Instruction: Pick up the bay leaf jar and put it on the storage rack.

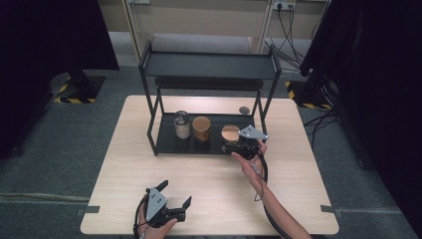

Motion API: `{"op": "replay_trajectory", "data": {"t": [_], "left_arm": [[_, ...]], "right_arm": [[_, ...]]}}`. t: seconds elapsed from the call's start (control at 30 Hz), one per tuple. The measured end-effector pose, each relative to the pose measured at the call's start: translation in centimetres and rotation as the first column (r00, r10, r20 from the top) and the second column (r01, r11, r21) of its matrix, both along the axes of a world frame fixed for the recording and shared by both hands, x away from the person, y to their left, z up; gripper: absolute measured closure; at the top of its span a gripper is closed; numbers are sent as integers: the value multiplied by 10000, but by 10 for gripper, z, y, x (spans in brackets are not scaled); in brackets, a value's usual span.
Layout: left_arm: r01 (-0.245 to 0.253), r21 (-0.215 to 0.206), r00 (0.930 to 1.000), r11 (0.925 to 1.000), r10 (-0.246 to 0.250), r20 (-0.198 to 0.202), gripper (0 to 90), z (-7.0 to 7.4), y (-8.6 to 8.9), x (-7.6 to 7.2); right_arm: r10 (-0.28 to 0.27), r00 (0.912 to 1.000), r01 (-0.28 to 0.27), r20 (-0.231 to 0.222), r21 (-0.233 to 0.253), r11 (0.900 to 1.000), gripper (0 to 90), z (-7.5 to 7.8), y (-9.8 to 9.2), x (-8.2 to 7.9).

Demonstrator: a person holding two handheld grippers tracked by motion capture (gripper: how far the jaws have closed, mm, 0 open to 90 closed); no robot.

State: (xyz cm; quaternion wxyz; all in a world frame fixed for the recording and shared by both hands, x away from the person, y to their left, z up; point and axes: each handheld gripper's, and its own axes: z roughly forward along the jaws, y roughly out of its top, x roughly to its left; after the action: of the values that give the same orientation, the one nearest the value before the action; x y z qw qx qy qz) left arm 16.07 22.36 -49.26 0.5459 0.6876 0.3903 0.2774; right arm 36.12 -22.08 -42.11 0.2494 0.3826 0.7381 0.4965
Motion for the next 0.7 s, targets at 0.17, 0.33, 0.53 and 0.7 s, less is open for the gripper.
{"op": "replay_trajectory", "data": {"t": [0.17,0.33,0.53,0.7], "left_arm": [[-4,4,10000,10000,4,-5,28,0,0,0],[-3,4,10000,10000,3,-1,28,0,0,0],[-6,4,10000,10000,6,2,28,0,0,0],[-16,-10,10000,10000,16,-5,28,0,0,0]], "right_arm": [[-104,9999,104,-15,-16,9999,262,0,1,3],[-202,9998,202,-59,-28,9998,262,0,3,7],[-307,9995,307,-60,-18,9995,262,1,6,11],[-375,9993,375,-12,-40,9993,262,2,9,15]]}}
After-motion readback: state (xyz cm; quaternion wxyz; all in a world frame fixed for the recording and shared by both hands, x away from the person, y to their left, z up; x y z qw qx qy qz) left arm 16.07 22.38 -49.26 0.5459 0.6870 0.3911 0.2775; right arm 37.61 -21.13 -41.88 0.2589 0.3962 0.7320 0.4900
